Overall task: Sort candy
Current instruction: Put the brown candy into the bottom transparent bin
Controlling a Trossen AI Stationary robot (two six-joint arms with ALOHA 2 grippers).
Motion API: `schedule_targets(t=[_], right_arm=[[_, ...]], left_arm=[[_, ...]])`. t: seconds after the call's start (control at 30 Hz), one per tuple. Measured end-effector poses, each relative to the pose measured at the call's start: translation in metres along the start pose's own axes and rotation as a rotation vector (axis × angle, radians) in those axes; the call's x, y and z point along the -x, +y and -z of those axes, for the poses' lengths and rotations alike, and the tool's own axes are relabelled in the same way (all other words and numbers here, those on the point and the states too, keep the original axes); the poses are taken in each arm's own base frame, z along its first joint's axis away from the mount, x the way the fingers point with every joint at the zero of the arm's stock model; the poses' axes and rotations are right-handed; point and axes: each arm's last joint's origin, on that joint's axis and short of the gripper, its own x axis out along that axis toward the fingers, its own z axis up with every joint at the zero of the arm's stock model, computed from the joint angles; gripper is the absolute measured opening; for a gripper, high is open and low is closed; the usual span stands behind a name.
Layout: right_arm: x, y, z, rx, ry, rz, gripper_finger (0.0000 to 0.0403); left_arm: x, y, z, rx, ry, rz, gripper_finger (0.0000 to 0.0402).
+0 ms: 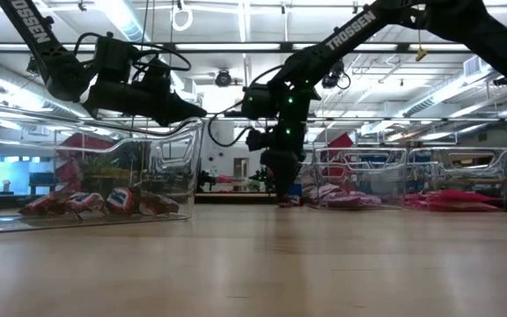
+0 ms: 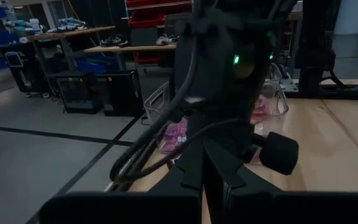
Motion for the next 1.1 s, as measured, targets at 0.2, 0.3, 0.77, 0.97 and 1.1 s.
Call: schedule_targets(t=[0.2, 0.3, 0.77, 0.97, 1.1], right_arm=[[-0.006, 0.002, 0.002, 0.033, 0.024, -0.022, 0.012], [-0.006, 0.002, 0.002, 0.048, 0.026, -0.022, 0.0085], [0.054, 0.011, -0.007, 0.077, -0.133, -0.001, 0.0004], [0.106, 0.046, -0.01, 0.101, -0.376, -0.146, 0.0001], [0.111, 0.081, -0.006, 0.166, -0.459, -0.263, 0.0]], left_arm=[[0.0, 0.0, 0.001, 0.006, 0.013, 0.001, 0.0005], [0.0, 0.0, 0.001, 0.007, 0.015, -0.002, 0.0005], [0.0, 0.0, 0.001, 0.006, 0.014, -0.006, 0.0005], [0.0, -0.003, 0.001, 0.005, 0.0, 0.072, 0.0005], [-0.002, -0.007, 0.0, 0.003, -0.004, 0.089, 0.0005]])
